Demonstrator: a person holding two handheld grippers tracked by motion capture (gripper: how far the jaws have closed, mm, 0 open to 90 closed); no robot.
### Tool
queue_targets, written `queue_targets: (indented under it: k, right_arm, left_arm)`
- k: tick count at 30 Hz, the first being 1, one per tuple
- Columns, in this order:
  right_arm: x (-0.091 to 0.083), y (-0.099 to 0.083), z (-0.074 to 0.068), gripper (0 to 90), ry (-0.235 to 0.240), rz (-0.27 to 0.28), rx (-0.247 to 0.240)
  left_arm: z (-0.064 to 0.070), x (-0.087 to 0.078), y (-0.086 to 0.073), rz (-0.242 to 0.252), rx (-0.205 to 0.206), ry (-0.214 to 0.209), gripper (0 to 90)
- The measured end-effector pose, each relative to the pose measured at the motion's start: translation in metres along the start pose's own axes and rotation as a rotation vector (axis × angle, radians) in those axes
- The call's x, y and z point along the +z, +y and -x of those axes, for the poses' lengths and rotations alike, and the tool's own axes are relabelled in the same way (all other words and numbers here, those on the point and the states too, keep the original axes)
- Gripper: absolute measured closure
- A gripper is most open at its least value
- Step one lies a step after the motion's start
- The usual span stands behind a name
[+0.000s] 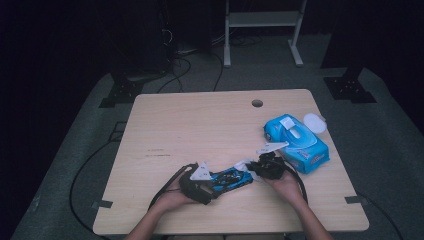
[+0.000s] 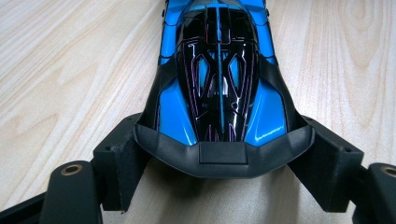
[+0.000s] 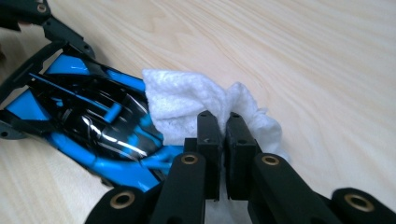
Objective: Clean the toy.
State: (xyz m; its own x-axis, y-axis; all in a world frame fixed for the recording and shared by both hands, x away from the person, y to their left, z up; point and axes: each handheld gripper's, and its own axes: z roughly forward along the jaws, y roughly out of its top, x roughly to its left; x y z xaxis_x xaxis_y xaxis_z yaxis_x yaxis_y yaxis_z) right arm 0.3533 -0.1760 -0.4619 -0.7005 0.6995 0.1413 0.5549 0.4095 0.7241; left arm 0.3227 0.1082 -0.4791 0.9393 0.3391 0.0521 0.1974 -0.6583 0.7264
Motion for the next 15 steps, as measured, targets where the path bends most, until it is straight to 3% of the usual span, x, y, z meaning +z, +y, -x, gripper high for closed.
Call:
queue_targets:
  k: [4, 8, 11, 15]
  right_arm:
    - [0.002, 0.002, -0.007, 85.7, 0.041, 0.026, 0.002]
    - [0.008, 0.009, -0.029, 85.6, 0.086, 0.050, -0.054]
    - [0.007, 0.008, -0.024, 85.6, 0.069, 0.036, -0.052]
    - [-0.003, -0.004, -0.008, 85.6, 0.043, 0.026, -0.003]
  left_arm:
    - [0.000, 0.000, 0.000, 0.000, 0.000, 0.002, 24.2]
    - [0.000, -0.001, 0.000, -0.004, 0.002, 0.000, 24.2]
    - [0.000, -0.001, 0.000, -0.007, 0.002, 0.002, 24.2]
    - [0.000, -0.001, 0.000, -0.007, 0.003, -0.001, 24.2]
